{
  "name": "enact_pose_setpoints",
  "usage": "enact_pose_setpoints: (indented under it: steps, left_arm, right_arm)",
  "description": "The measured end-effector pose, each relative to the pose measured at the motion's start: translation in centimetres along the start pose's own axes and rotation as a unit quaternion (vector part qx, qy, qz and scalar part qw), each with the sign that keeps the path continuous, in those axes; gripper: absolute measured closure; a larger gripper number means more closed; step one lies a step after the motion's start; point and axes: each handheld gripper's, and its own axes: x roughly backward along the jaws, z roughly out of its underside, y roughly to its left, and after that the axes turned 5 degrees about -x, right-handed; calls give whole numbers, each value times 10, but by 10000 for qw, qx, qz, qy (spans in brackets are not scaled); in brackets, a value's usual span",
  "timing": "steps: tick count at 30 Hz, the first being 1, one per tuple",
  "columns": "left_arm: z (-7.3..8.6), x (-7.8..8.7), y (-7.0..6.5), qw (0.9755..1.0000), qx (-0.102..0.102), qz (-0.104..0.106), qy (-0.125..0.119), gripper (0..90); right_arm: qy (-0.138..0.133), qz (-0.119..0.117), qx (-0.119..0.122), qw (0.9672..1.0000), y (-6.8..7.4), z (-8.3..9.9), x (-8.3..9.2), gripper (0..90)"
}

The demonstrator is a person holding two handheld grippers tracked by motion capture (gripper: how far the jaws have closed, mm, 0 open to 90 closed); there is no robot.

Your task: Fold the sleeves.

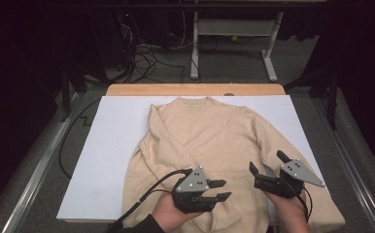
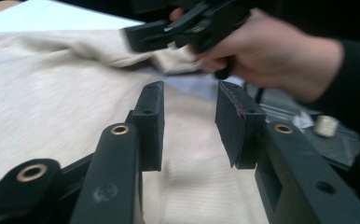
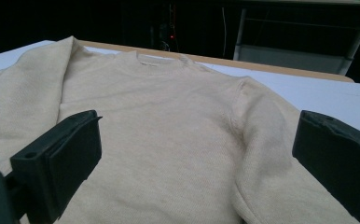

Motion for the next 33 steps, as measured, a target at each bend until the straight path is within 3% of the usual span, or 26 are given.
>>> enact_pose_setpoints:
  steps: [3, 5, 9, 12, 14, 16, 20, 30, 33]
  left_arm:
    - [16, -2, 11, 9989, 304, -7, 351, 613]
    - [27, -6, 13, 9972, 344, -41, 657, 612]
    - [43, -12, 10, 9920, 153, -220, 1237, 616]
    - [51, -10, 7, 9890, 98, -297, 1448, 729]
    - [54, -9, 5, 9884, 101, -193, 1504, 842]
    - [55, -13, 2, 9864, -6, -84, 1639, 877]
    - [53, -24, -1, 9853, -28, -4, 1708, 878]
    - [36, -46, -19, 9871, -239, 370, 1537, 876]
    - [34, -46, -22, 9882, -236, 367, 1465, 869]
  right_arm:
    - [-5, 2, -7, 10000, 0, 0, 0, 15]
    - [3, 8, -3, 10000, 0, 0, 0, 15]
    - [0, 4, -6, 10000, 1, 0, 0, 15]
    - [4, 9, -30, 10000, 1, 0, 0, 15]
    - [-3, 5, -20, 10000, 1, 0, 0, 15]
    - [11, 1, -32, 10000, 1, 1, -1, 15]
    - [-2, -14, -15, 10000, 2, 0, -1, 15]
    - [15, 0, -30, 10000, 1, 1, -1, 16]
    - [2, -5, -35, 10000, 0, 1, -1, 17]
